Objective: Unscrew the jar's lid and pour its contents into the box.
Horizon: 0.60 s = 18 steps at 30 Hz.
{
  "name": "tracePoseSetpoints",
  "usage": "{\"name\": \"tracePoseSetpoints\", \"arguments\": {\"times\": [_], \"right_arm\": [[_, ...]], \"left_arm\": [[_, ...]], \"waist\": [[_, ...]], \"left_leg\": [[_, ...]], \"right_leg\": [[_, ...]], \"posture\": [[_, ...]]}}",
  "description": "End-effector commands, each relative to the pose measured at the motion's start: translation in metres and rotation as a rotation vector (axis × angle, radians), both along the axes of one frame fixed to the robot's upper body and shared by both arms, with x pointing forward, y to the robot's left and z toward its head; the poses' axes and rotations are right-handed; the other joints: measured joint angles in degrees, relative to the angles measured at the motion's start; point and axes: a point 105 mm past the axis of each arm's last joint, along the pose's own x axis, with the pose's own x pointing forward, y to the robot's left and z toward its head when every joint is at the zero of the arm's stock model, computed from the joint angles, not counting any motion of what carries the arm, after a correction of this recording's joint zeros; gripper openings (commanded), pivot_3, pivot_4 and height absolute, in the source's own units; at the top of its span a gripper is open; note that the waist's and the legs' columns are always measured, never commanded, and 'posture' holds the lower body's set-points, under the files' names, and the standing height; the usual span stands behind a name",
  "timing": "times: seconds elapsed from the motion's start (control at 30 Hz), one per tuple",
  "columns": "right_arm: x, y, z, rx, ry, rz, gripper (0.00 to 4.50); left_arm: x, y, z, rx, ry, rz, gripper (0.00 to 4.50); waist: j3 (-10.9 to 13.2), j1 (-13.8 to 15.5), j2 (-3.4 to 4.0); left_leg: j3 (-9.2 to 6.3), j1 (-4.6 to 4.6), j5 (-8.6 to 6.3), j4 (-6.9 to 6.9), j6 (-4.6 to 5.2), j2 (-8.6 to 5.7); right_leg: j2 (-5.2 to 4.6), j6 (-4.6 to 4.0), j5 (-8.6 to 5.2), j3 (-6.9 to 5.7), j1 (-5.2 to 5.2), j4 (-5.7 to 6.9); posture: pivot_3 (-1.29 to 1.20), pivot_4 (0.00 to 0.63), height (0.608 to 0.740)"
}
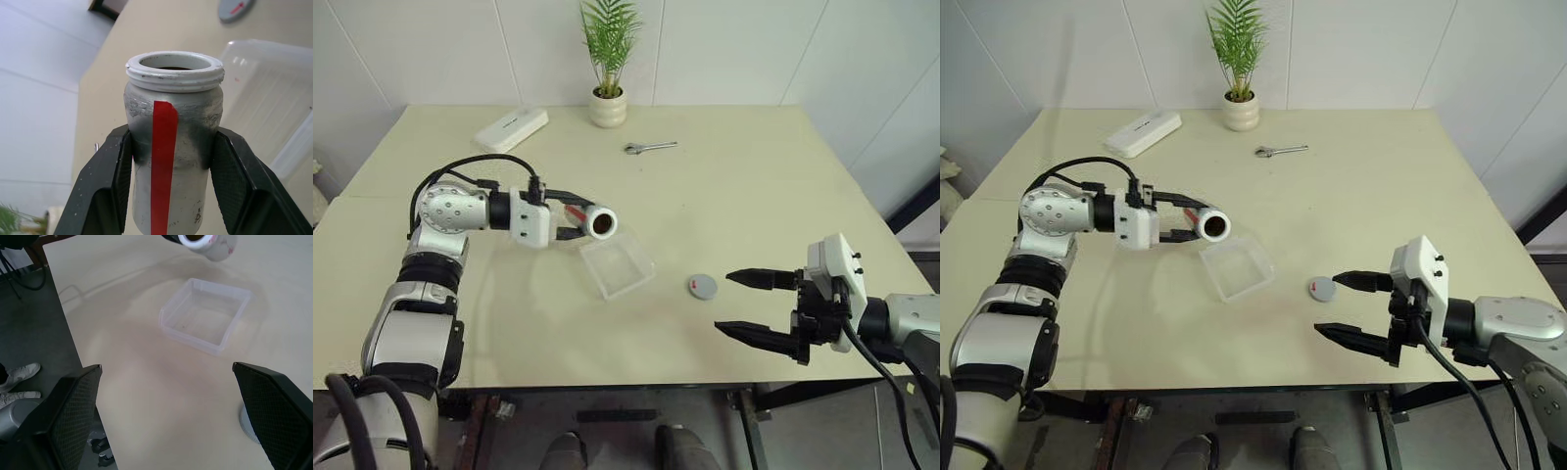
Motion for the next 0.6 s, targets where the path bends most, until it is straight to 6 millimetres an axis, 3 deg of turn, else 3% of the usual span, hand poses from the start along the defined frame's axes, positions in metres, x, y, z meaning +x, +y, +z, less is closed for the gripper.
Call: {"name": "tracePoseSetpoints", "arguments": {"times": [0.03, 0.27, 0.47, 0.6], "right_arm": [[0.000, 0.001, 0.010, 0.003, -0.060, 0.003, 4.50], [0.006, 0.005, 0.011, 0.013, -0.065, 0.010, 4.50], [0.011, 0.007, 0.011, 0.008, -0.070, 0.018, 4.50], [0.014, 0.010, 0.009, 0.006, -0.062, 0.030, 4.50]], "left_arm": [[-0.006, -0.013, 0.016, 0.104, -0.226, -0.085, 1.94], [-0.002, -0.024, 0.044, 0.236, -0.581, -0.086, 1.94], [0.000, -0.028, 0.039, 0.350, -0.773, -0.150, 1.94], [-0.005, -0.041, 0.039, 0.359, -0.911, -0.245, 1.94]], "waist": [[0.0, 0.1, 0.00], [0.0, -0.2, -0.01], [0.0, 0.1, -0.01], [0.0, 0.3, -0.01]], "left_leg": [[0.01, -0.01, 0.00, 0.00, 0.00, 0.00], [0.02, -0.01, -0.01, -0.02, -0.01, 0.00], [0.05, 0.02, 0.00, 0.01, -0.03, 0.00], [0.05, -0.01, 0.00, 0.01, -0.03, -0.01]], "right_leg": [[0.00, 0.02, 0.01, 0.02, 0.00, -0.03], [0.00, 0.05, 0.02, 0.03, -0.01, -0.05], [0.00, 0.09, 0.04, 0.06, 0.00, 0.01], [0.00, 0.09, 0.04, 0.06, -0.02, 0.01]], "posture": [[0.00, 0.150, 0.740], [0.00, 0.150, 0.740], [0.00, 0.150, 0.740], [0.00, 0.150, 0.740]]}}
